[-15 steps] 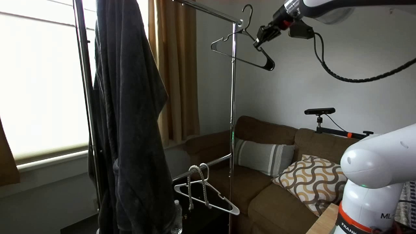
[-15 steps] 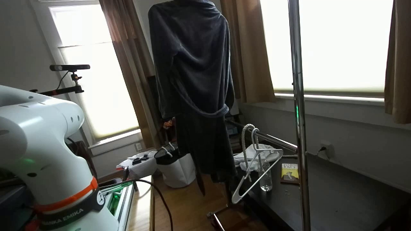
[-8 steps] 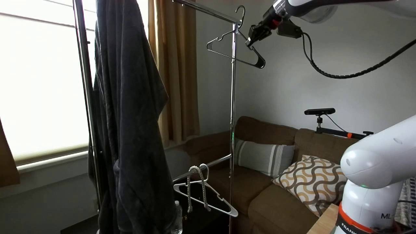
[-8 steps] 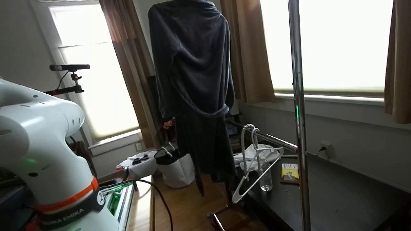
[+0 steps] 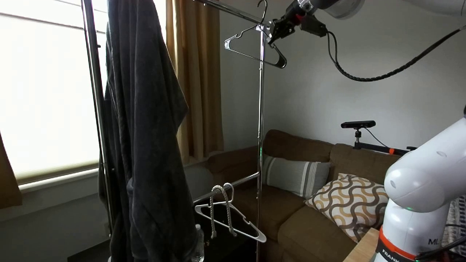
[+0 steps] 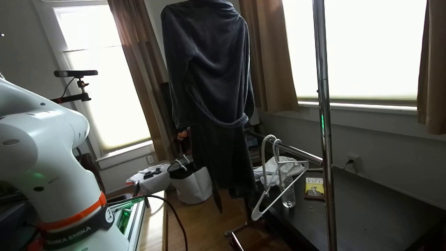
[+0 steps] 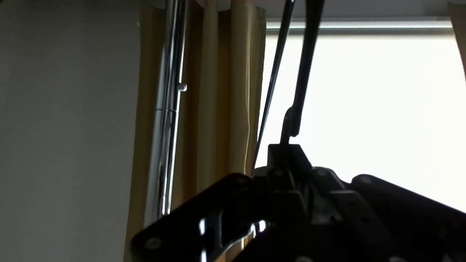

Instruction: Move the black hanger to the top rail.

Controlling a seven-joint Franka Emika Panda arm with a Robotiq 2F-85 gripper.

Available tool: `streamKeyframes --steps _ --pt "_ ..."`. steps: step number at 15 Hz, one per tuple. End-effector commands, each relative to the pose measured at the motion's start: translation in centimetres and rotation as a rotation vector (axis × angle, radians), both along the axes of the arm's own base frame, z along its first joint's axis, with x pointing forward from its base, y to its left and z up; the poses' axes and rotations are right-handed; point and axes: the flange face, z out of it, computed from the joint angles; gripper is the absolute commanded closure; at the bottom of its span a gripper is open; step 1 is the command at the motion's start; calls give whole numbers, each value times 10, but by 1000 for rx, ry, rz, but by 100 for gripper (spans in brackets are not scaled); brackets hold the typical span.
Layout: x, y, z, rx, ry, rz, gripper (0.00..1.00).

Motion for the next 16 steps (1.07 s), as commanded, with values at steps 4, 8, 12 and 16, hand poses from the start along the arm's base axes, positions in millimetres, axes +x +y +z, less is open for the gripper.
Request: streamKeyframes --steps 4,8,12,16 --pt "54 -12 42 58 56 7 98" --pt "92 -28 42 96 134 -10 98" --pt "115 -42 45 147 174 -16 98" --pt "120 -58 41 176 240 -36 79"
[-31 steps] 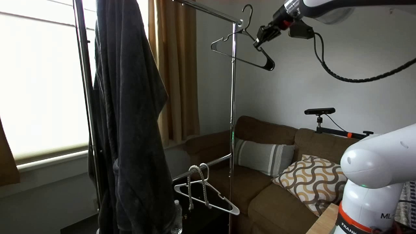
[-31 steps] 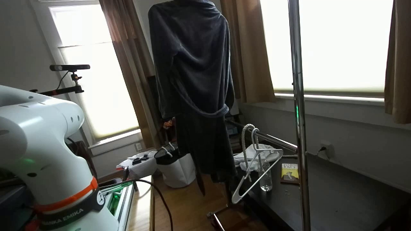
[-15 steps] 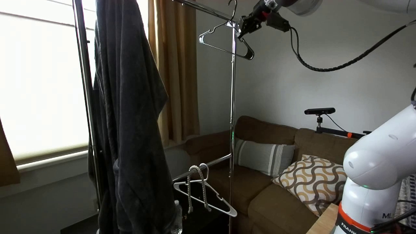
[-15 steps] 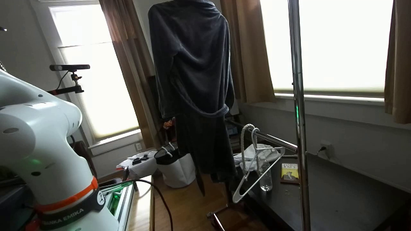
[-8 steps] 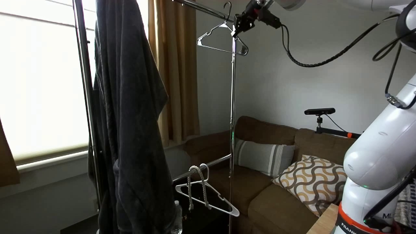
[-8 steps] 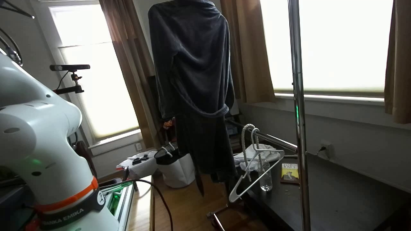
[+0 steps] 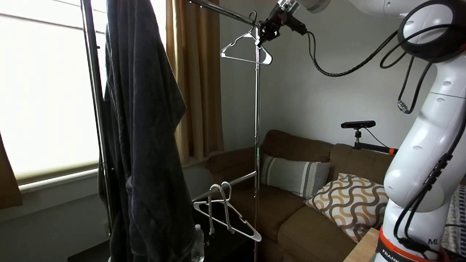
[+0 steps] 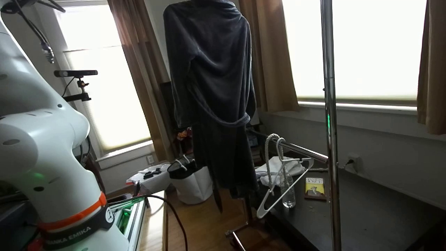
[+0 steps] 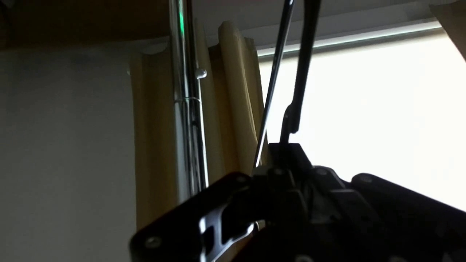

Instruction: Move the black hanger to the top rail.

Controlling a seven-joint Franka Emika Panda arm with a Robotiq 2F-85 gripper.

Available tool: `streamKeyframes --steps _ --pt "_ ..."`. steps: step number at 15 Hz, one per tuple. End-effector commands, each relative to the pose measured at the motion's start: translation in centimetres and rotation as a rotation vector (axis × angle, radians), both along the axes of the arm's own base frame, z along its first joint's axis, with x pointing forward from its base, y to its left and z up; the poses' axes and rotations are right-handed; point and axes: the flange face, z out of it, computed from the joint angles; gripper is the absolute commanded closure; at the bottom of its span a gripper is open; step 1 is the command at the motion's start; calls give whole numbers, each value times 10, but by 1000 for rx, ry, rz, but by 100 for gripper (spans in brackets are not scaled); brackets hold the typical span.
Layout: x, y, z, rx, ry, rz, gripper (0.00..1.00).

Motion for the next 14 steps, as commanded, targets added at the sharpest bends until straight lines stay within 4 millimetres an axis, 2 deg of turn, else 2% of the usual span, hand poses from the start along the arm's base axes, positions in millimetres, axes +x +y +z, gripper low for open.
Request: streamKeyframes --steps 1,4,7,10,14 --pt "0 -12 2 20 59 -4 66" --pt "-9 -8 -4 11 80 11 44" --pt "-23 -1 -20 -22 101 53 22" --pt "-54 -4 -43 -59 113 106 1" --pt "-107 -24 -49 -108 33 184 0"
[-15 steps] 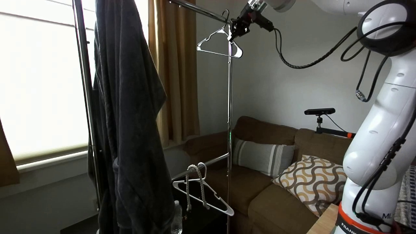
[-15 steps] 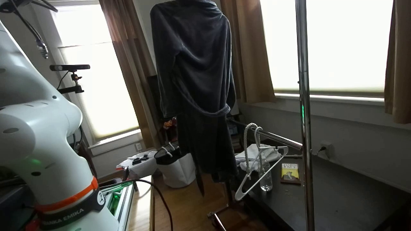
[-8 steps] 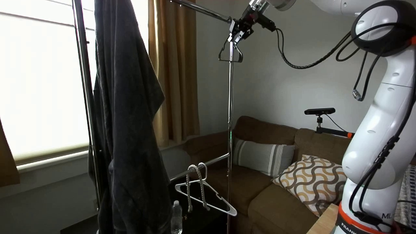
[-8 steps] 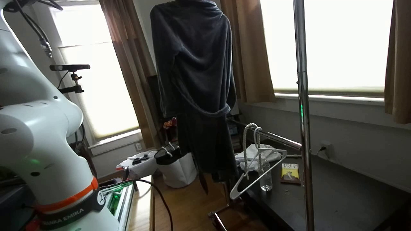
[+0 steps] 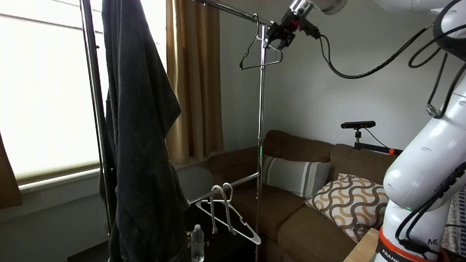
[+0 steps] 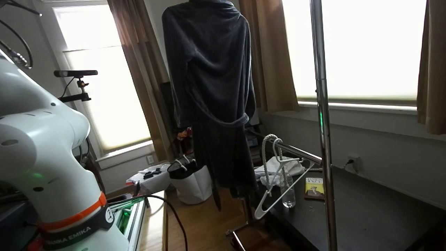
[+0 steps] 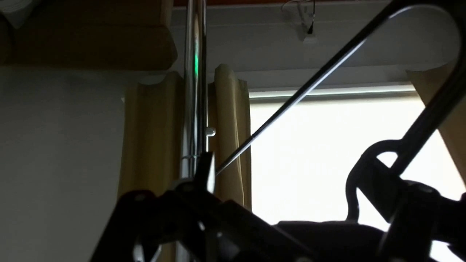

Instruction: Move the black hanger to the top rail.

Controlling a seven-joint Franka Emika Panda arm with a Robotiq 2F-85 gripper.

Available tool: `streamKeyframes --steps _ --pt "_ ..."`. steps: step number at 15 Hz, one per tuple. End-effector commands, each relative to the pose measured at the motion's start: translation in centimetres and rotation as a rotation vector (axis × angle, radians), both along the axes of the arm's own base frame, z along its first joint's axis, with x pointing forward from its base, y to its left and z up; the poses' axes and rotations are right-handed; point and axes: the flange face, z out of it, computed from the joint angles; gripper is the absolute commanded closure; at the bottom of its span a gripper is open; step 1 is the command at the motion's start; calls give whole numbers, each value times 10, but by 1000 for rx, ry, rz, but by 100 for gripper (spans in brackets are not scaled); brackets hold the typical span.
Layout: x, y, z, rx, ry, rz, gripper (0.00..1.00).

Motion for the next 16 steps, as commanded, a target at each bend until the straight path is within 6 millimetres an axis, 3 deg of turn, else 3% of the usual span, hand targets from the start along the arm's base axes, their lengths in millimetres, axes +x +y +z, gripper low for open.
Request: streamKeyframes --steps 1,3,5,8,12,16 --pt "-67 -17 -20 -33 -64 99 0" --pt "-96 -32 -22 -33 -142 115 0" --pt "-112 -33 -39 -28 -162 120 0" --pt "-94 -8 -53 -33 -176 88 0" --pt "-64 34 -58 -23 -218 78 0" --pt "-43 63 -47 -1 -297 37 0"
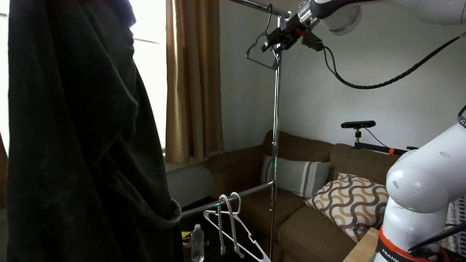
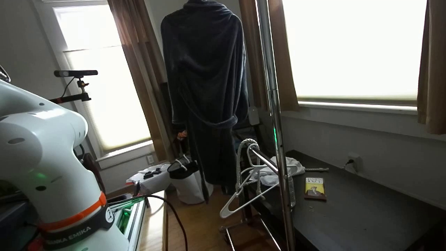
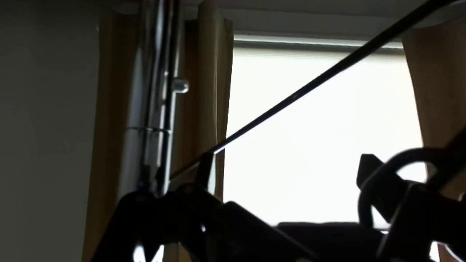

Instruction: Move the black hanger to the top rail.

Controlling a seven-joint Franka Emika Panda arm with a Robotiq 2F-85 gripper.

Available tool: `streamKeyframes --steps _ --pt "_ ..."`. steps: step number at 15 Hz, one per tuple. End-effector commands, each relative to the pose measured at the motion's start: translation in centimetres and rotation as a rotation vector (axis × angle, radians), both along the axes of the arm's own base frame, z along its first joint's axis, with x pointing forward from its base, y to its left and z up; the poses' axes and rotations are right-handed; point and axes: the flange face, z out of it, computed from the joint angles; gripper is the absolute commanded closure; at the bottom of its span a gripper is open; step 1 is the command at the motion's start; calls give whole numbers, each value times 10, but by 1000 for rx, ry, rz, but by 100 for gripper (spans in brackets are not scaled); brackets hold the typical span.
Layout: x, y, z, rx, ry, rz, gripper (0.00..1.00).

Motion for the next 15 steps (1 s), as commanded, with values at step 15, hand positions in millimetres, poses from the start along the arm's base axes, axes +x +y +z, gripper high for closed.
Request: streamKeyframes --steps 15 --pt "-61 -17 10 -31 -22 -22 0"
